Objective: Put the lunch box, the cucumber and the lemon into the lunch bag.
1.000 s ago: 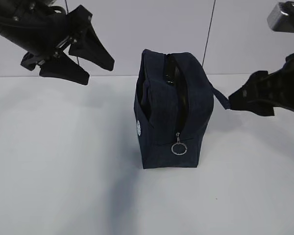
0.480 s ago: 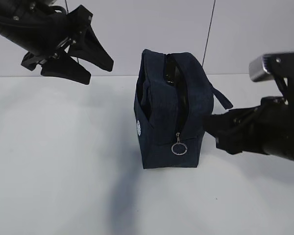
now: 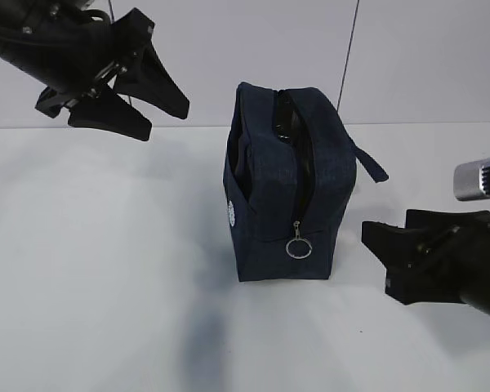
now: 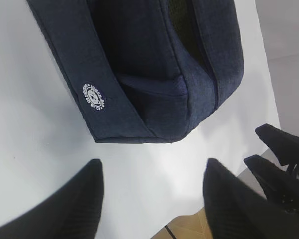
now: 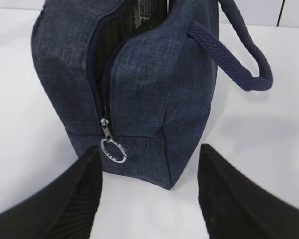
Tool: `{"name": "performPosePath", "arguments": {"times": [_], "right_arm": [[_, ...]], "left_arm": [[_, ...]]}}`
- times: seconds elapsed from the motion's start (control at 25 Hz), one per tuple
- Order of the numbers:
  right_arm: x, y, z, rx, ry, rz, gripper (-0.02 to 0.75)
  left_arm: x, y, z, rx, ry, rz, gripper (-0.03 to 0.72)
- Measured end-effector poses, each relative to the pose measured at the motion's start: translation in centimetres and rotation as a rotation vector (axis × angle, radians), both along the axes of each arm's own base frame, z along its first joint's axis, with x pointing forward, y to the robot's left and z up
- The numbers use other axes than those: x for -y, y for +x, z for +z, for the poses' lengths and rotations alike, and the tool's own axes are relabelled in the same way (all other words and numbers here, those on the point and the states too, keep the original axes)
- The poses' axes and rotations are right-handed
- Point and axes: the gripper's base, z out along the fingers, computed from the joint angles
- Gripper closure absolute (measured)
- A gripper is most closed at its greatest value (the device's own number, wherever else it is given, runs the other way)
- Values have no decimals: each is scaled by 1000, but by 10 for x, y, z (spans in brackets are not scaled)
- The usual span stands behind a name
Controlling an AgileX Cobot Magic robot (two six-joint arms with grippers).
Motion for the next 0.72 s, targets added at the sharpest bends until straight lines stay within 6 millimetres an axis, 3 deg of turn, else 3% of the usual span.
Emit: {"name": "performPosePath", "arguments": {"times": [0.08, 0.12, 0.28, 0.72], "right_arm": [[-1, -5, -5, 16, -1, 11, 274], [-2, -7, -9, 25, -4, 20, 274], [-6, -9, -20, 46, -22, 49, 274], [-21, -5, -51, -11, -59, 167, 275]], "left_arm": [[0, 0, 0, -1, -2, 0, 223], [0, 0, 0, -2, -2, 2, 176], [0, 0, 0, -2, -2, 2, 228], [0, 2, 0, 11, -4, 15, 236]]}}
